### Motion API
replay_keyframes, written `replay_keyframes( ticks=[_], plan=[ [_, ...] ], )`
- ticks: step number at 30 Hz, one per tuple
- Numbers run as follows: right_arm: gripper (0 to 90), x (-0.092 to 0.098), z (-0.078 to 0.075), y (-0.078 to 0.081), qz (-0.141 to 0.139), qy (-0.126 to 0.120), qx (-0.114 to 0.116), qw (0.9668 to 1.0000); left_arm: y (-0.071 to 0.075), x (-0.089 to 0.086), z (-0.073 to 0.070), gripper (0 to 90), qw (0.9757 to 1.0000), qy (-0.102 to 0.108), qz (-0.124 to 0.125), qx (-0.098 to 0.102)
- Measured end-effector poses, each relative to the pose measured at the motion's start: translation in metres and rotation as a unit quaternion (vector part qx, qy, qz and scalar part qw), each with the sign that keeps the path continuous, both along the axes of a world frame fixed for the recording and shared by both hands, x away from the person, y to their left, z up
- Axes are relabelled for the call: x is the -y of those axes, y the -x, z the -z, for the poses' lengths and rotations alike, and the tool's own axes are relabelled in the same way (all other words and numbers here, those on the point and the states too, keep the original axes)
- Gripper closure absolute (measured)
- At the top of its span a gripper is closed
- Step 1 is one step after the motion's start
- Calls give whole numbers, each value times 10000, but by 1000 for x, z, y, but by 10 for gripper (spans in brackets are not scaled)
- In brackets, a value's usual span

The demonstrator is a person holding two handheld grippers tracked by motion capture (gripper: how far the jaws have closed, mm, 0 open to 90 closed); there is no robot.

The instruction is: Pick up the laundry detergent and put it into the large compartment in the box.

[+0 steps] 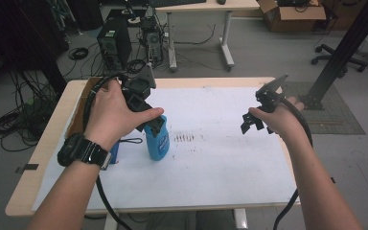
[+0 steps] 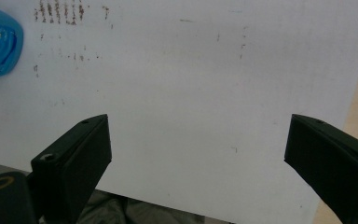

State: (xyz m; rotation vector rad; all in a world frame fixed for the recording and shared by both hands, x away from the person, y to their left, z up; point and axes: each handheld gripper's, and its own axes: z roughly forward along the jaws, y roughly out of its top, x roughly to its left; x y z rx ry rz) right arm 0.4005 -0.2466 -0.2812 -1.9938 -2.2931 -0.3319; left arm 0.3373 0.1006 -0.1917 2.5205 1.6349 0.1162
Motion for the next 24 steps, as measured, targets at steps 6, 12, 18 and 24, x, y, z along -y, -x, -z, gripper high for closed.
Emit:
replay_keyframes(
  ticks=[6,12,18,24],
  plan=[
    [73,0,-6,2,8,20,30,10000,0,-1,-3,38,10000,38,-28,36],
    [73,-1,-9,4,6,20,54,10000,0,-3,-3,38,10000,50,-31,29],
    [73,0,-9,5,18,21,42,10000,0,-3,-4,38,10000,72,-31,33],
    [73,-1,-8,6,-11,28,31,10000,1,-3,-5,38,10000,55,-55,36]
  ],
)
